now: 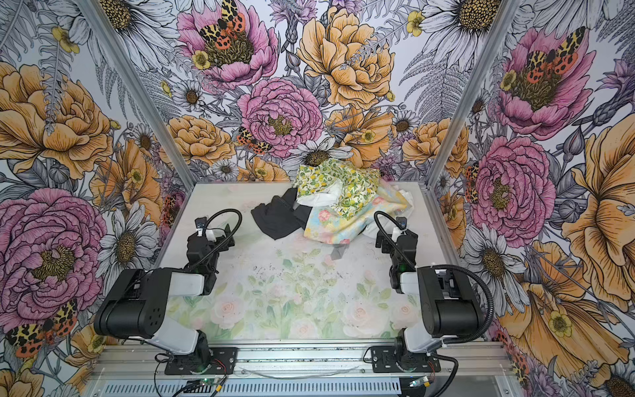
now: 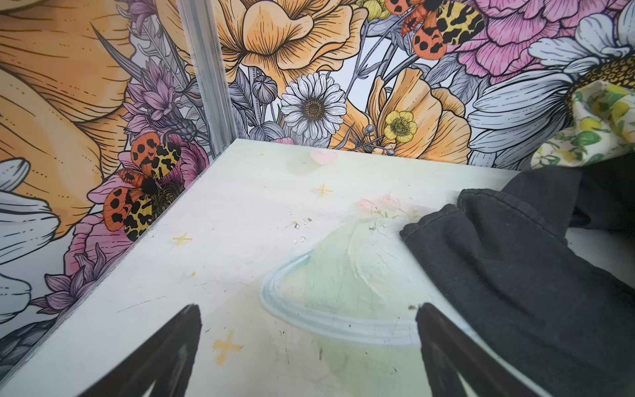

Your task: Pick out a specific cloth from the pile

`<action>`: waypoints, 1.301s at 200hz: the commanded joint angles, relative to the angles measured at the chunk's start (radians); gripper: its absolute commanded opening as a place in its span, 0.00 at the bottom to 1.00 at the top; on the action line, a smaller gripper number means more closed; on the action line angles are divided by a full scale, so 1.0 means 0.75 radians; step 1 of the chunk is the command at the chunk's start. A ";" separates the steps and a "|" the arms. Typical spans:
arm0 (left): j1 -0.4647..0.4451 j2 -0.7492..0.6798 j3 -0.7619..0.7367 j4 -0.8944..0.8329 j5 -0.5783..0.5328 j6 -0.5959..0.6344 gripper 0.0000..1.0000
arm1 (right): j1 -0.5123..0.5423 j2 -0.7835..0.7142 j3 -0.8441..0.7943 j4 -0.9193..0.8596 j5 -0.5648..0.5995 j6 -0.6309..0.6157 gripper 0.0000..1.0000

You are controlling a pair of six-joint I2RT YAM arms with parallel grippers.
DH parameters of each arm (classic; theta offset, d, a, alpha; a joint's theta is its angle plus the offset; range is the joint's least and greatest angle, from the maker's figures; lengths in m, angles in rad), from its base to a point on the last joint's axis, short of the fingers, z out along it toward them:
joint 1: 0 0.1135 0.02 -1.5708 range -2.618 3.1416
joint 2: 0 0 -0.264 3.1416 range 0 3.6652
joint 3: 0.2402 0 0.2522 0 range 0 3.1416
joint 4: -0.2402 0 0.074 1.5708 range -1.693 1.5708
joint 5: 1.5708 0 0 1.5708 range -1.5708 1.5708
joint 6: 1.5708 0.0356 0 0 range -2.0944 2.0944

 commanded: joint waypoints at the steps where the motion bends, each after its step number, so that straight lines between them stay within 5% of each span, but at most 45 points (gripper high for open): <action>1: -0.009 0.002 -0.008 0.024 0.018 0.002 0.99 | 0.003 0.004 0.006 0.023 -0.009 0.001 0.99; 182: 0.014 0.000 -0.009 0.021 0.062 -0.010 0.99 | -0.003 0.006 0.006 0.023 0.046 0.034 0.99; 260: -0.021 -0.002 -0.002 -0.001 -0.029 0.004 0.99 | -0.003 0.006 0.010 0.021 0.044 0.034 0.99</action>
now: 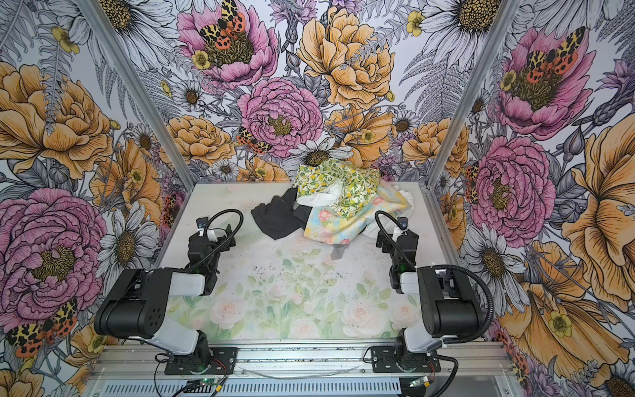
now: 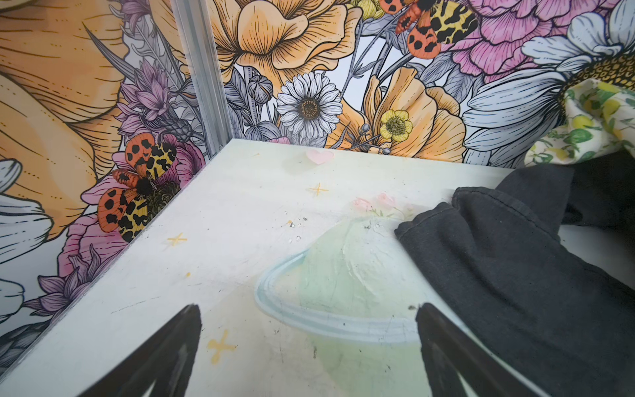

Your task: Pick out a specific cloth from the pile

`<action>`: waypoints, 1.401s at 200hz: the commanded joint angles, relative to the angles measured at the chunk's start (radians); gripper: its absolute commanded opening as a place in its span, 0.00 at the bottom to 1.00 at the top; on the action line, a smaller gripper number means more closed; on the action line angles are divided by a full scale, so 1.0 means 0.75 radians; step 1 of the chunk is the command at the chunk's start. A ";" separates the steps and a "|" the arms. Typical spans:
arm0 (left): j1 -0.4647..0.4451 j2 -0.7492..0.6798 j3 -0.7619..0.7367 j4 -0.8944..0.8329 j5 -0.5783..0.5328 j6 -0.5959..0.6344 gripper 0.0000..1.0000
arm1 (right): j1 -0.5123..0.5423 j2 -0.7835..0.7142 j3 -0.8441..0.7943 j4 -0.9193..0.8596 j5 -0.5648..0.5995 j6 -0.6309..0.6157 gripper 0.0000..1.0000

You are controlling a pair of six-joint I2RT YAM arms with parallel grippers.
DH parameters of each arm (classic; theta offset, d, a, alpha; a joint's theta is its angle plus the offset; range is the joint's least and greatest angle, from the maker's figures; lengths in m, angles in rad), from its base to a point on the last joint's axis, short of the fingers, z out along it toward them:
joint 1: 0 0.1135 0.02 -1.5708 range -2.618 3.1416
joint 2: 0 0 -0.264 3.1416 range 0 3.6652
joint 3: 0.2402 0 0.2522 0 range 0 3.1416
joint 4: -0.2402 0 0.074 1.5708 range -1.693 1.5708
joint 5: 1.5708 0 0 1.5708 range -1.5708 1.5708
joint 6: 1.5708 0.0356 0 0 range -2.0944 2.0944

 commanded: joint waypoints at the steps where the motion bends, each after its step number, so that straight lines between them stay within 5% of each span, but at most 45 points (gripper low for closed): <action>1: -0.005 -0.002 -0.002 0.001 -0.023 0.004 0.99 | -0.002 0.007 0.010 0.021 0.014 0.014 0.99; 185: -0.068 -0.048 -0.023 0.020 -0.131 0.041 0.99 | 0.052 -0.040 -0.050 0.095 0.172 0.003 1.00; 245: -0.170 -0.248 0.159 -0.442 -0.211 0.141 0.99 | 0.070 -0.103 -0.072 0.082 0.226 -0.003 1.00; 280: -0.207 -0.349 0.311 -0.704 -0.138 0.001 0.99 | 0.113 -0.164 -0.094 0.073 0.326 -0.020 0.99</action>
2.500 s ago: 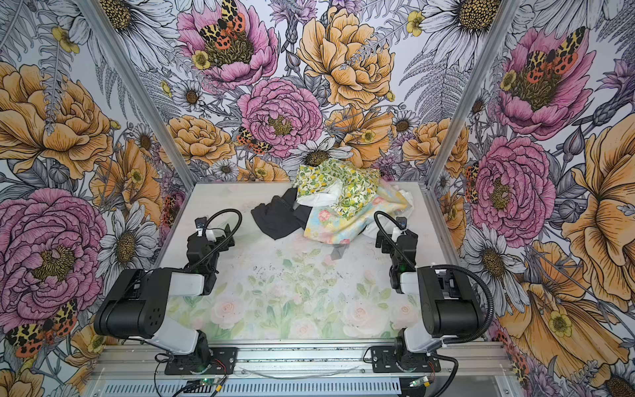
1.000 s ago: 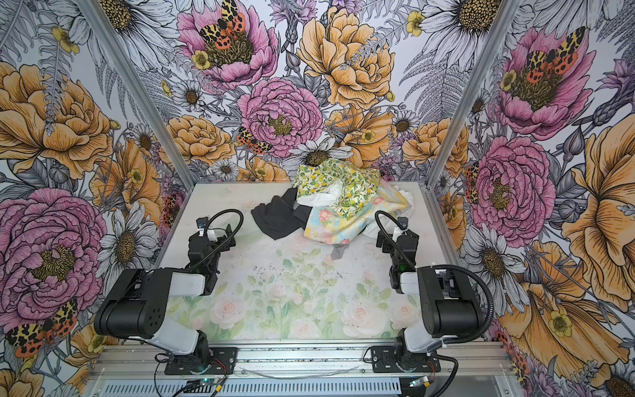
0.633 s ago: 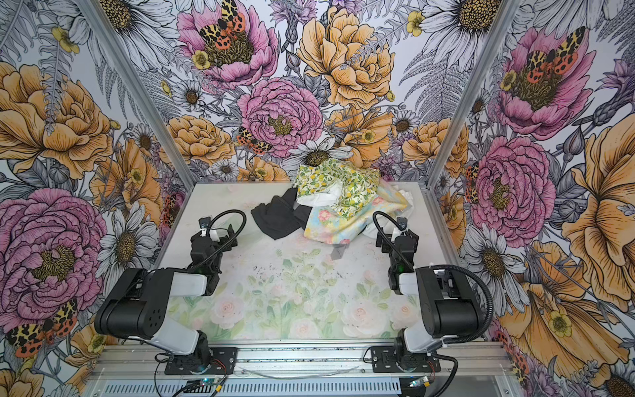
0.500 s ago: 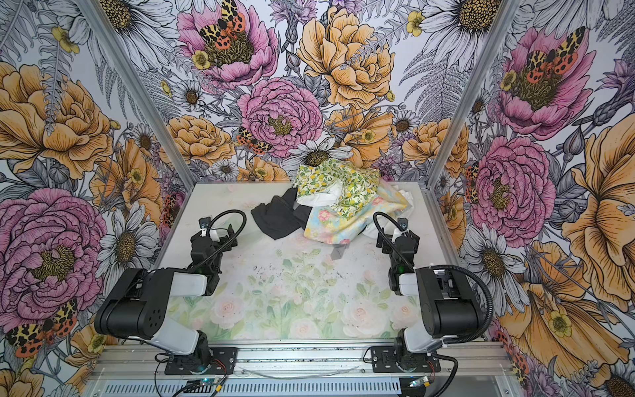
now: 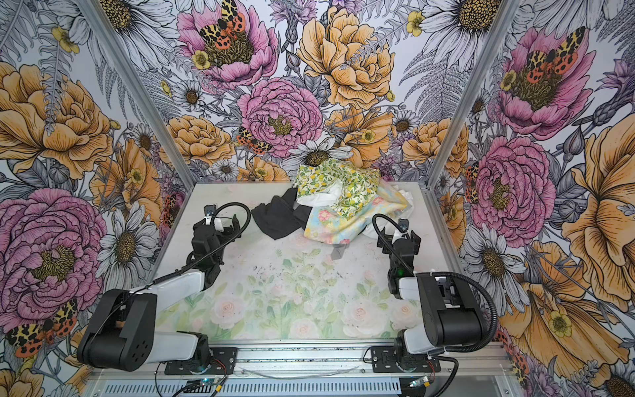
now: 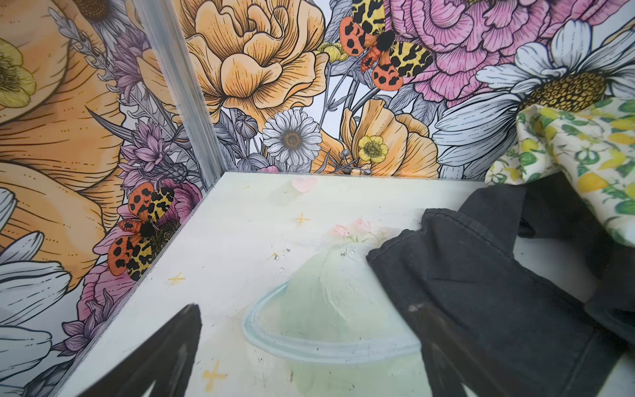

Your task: Pick out a specific cloth from the pile

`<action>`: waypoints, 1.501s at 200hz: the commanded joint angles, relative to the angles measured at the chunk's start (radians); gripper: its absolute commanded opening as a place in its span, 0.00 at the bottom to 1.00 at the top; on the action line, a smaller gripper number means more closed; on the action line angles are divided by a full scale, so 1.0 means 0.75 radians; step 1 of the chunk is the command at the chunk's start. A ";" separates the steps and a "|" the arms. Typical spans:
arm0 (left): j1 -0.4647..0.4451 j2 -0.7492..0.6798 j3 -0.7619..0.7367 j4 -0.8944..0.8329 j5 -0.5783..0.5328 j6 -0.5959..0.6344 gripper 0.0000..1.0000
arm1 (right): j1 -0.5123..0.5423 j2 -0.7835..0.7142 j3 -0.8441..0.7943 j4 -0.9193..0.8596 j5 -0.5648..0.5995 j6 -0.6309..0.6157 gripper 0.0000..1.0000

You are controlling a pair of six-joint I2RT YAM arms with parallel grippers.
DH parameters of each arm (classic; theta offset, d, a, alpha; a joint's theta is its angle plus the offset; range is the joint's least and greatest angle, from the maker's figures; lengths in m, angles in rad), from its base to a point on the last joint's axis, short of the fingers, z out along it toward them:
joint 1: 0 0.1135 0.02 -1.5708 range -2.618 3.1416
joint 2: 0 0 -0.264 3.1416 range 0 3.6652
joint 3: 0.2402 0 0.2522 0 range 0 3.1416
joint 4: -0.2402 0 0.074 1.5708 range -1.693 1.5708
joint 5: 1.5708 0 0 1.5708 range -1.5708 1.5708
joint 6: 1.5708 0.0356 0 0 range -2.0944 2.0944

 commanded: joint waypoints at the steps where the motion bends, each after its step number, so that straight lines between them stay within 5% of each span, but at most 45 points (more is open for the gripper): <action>1: -0.033 -0.070 0.098 -0.226 0.026 -0.068 0.99 | 0.031 -0.072 -0.023 0.019 0.100 -0.015 0.99; 69: -0.160 -0.161 0.360 -0.645 0.232 -0.318 0.99 | 0.091 -0.434 0.125 -0.599 0.432 0.199 0.97; 112: -0.218 -0.160 0.438 -0.706 0.503 -0.456 0.99 | 0.098 -0.538 0.299 -1.011 0.427 0.394 0.97; 177: -0.332 -0.123 0.502 -0.771 0.615 -0.500 0.98 | 0.084 -0.479 0.460 -1.344 0.045 0.779 0.93; 300: -0.536 -0.022 0.547 -0.840 0.519 -0.413 0.92 | -0.229 -0.251 0.421 -1.198 -0.581 1.178 0.83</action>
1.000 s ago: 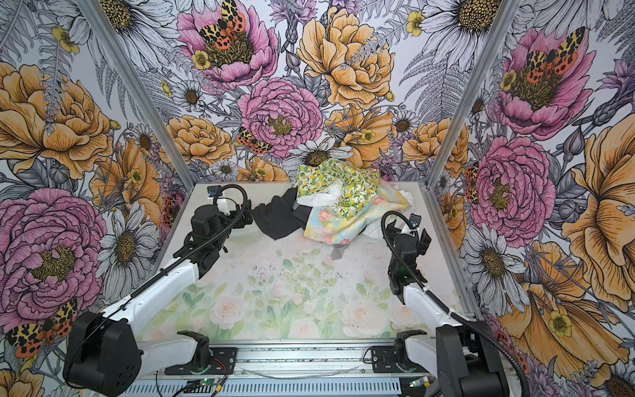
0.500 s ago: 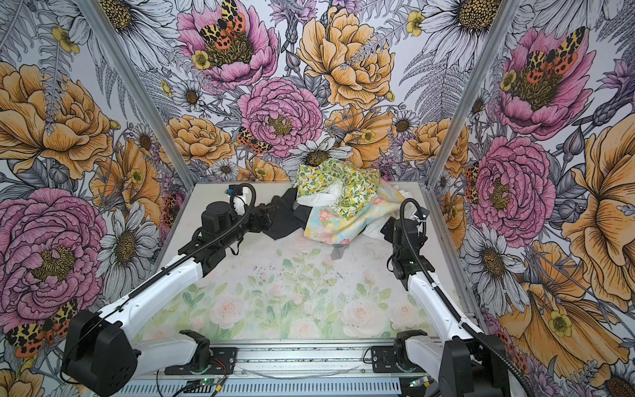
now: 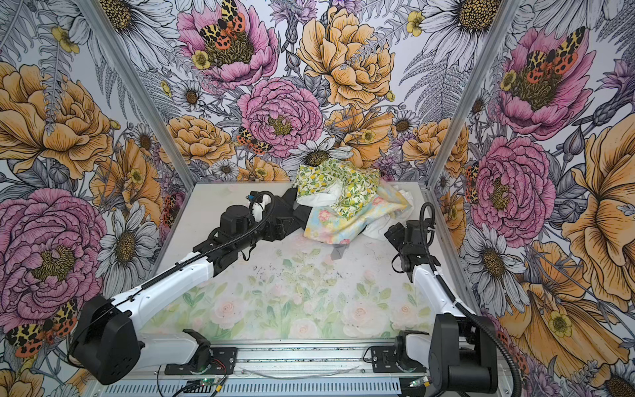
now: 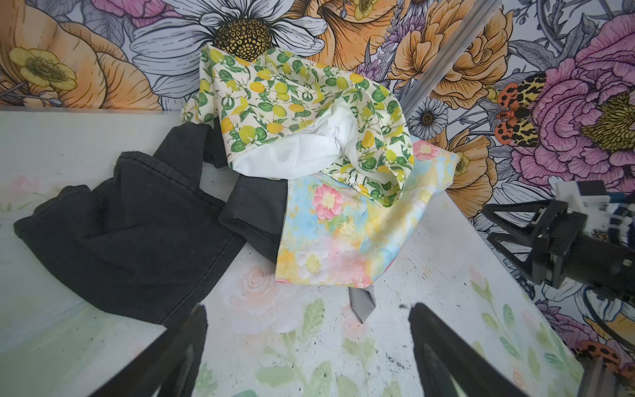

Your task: Pick out a specific cloth from the pile

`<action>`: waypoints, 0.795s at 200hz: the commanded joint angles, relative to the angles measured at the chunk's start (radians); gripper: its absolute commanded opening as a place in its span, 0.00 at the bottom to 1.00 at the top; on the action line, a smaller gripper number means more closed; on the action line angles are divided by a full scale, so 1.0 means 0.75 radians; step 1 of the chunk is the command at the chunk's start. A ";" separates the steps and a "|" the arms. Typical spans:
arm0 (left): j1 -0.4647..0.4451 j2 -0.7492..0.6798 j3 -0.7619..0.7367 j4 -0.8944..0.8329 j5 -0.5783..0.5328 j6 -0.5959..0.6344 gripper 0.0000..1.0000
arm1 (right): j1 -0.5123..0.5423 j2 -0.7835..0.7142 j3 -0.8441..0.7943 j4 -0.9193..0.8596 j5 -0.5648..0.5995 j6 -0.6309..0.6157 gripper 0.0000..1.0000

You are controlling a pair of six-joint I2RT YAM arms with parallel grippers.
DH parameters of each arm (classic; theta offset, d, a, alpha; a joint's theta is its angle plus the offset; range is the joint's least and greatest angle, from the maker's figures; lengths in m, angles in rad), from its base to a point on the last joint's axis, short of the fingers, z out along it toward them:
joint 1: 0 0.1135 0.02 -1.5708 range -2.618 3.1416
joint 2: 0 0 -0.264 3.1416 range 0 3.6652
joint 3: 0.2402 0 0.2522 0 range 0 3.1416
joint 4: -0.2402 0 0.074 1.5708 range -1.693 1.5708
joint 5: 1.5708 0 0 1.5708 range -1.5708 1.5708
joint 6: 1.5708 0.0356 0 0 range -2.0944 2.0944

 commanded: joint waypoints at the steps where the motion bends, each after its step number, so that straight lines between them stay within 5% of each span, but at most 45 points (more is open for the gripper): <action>1: -0.044 0.013 0.052 -0.034 -0.056 0.062 0.92 | -0.047 0.065 -0.008 0.119 -0.169 0.111 0.83; 71: -0.306 -0.028 0.014 -0.048 -0.073 0.416 0.97 | -0.092 0.284 0.003 0.365 -0.320 0.266 0.81; 159: -0.441 -0.030 0.004 -0.068 -0.129 0.543 0.97 | -0.093 0.428 0.033 0.509 -0.387 0.361 0.79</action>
